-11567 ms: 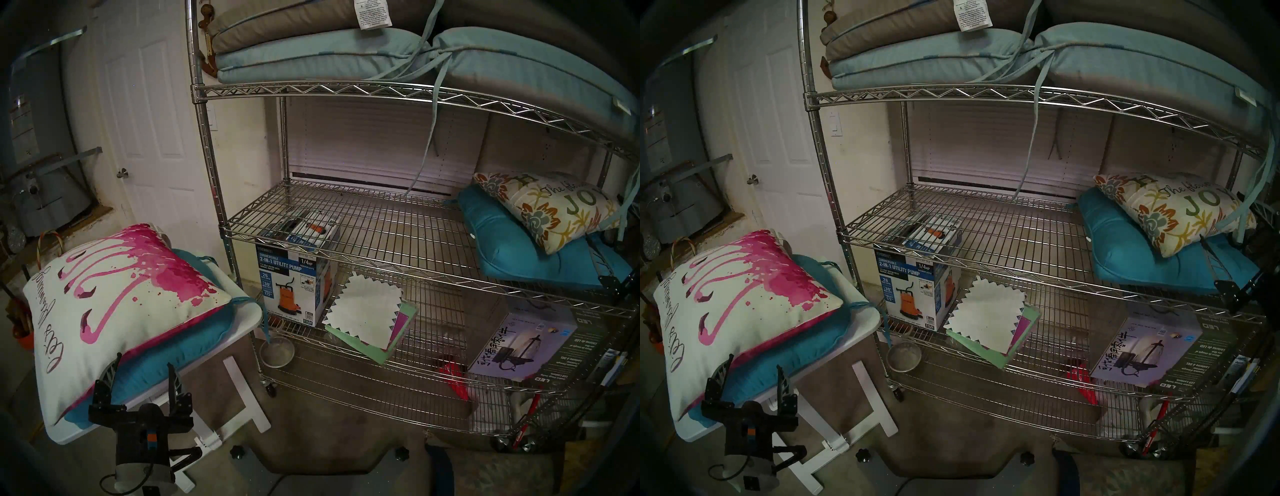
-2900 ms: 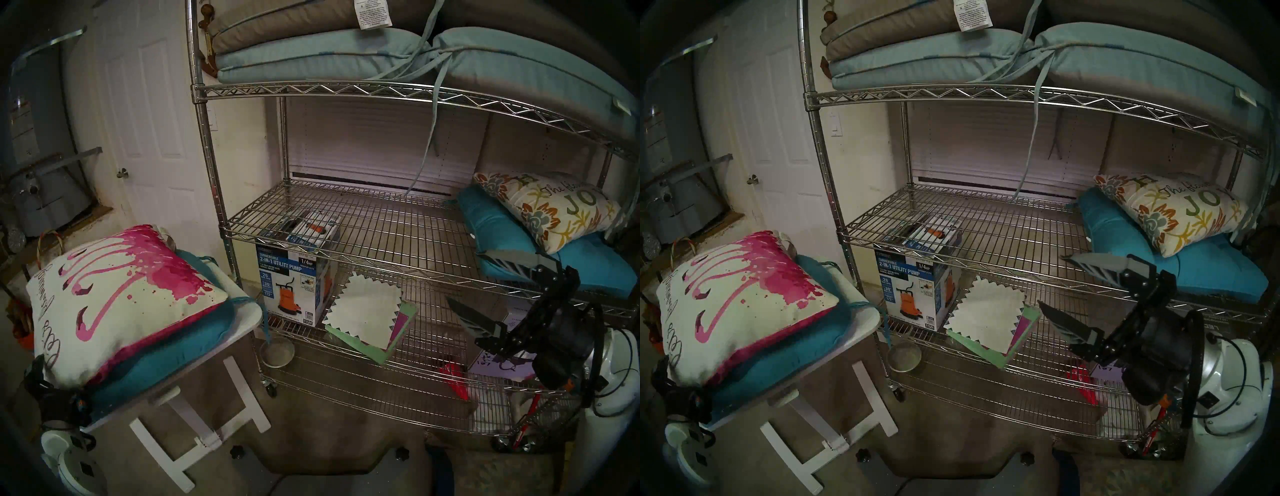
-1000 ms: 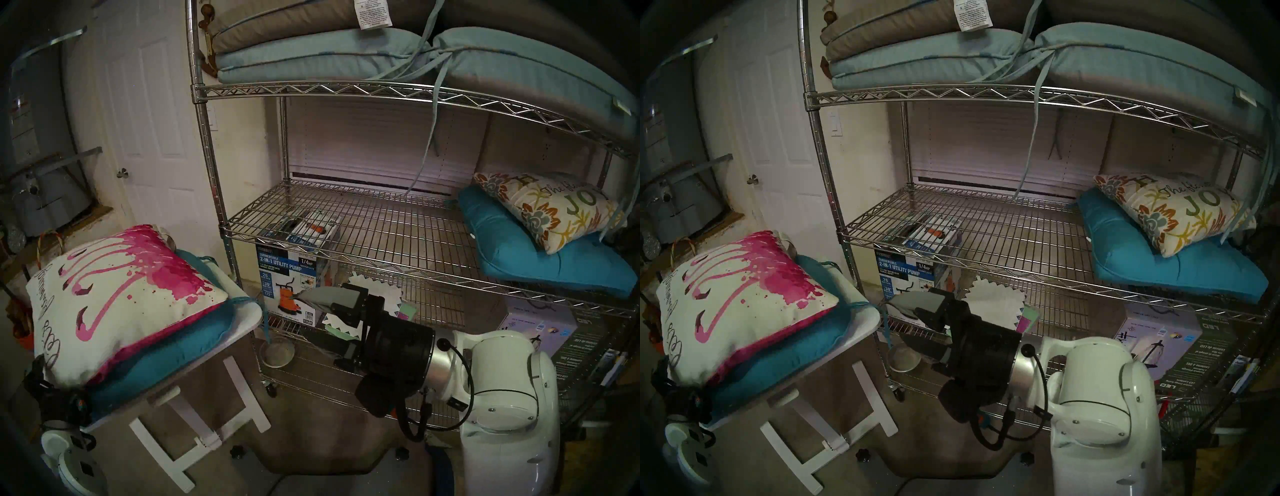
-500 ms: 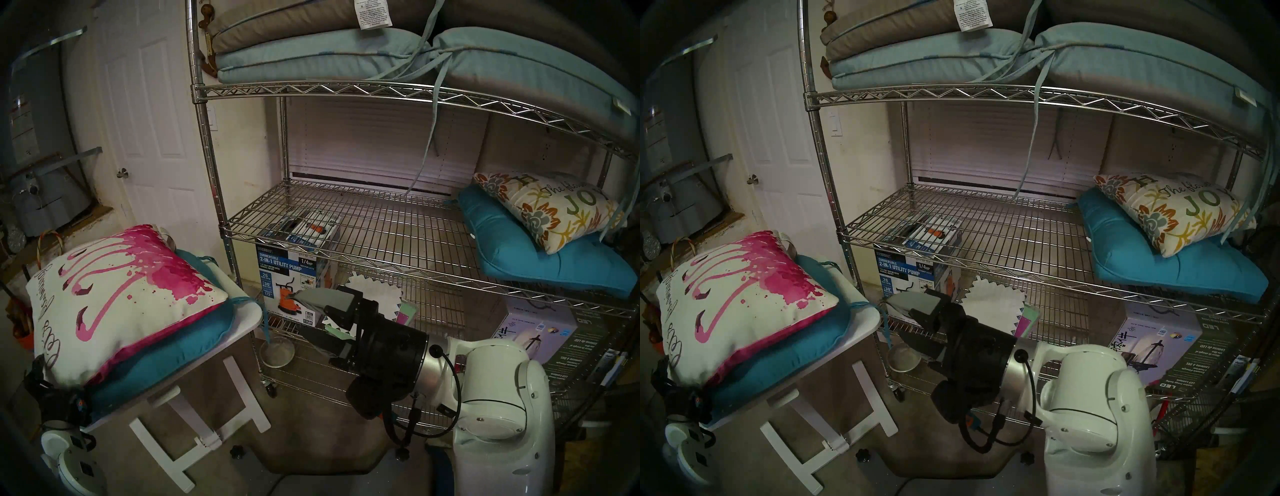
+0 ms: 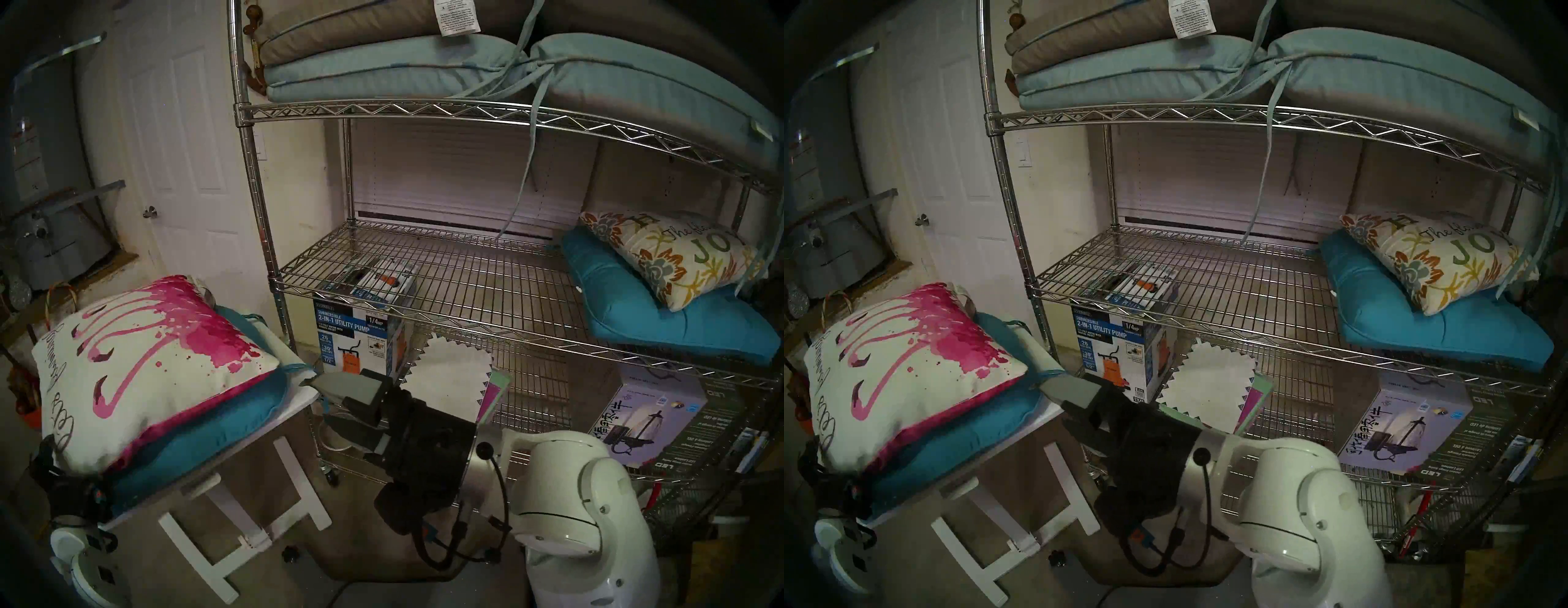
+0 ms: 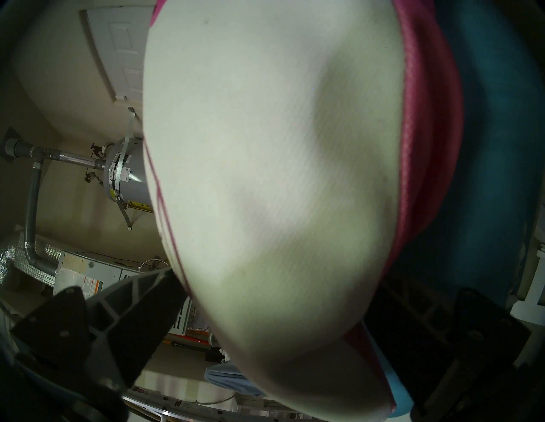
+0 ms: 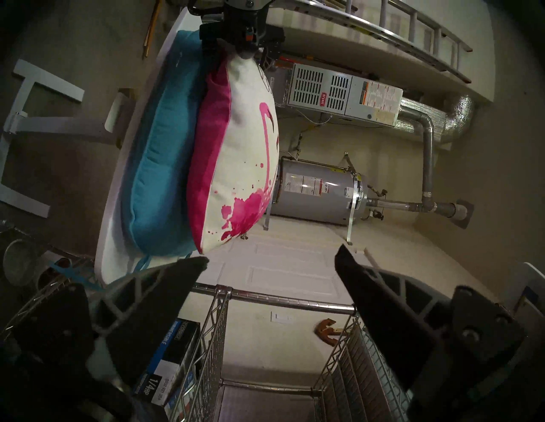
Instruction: Put cushion on the shelf
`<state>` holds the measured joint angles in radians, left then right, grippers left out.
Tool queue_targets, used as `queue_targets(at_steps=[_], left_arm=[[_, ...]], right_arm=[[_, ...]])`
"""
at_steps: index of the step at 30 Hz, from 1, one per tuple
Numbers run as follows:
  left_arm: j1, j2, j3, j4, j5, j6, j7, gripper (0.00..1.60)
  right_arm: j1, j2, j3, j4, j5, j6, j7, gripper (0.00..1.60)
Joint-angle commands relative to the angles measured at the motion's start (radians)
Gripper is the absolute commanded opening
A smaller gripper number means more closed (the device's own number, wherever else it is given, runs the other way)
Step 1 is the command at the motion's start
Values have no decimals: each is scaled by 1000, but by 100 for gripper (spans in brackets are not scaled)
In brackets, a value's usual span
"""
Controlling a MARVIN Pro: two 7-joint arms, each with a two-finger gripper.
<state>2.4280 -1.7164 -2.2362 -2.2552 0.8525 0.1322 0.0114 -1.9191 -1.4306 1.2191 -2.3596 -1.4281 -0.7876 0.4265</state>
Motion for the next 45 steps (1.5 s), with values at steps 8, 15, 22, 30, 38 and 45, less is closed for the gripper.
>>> queue_targets(at_steps=[8,15,22,30,38,45], left_arm=[[0,-2,-4,-20,0,-5,3,160],[-2,-3,-5,-20,1,-6,2,160],[-3,-4,-5,-19,3,-7,1,160],[-5,-5,-6,-19,4,-8,0,160],[-7,-7,-7,-18,6,-9,-2,160],[-8,-8,-8,-19,7,-10,-3,160]], right_arm=[[178,80,-195,142,-77,178,-173,160],[246,73,-252,220,-104,221,-225,160],[324,43,-300,307,-126,249,-255,160],[411,6,-354,395,-143,276,-276,160],[497,-49,-398,503,-163,307,-295,160],[579,-106,-441,620,-180,349,-312,160]])
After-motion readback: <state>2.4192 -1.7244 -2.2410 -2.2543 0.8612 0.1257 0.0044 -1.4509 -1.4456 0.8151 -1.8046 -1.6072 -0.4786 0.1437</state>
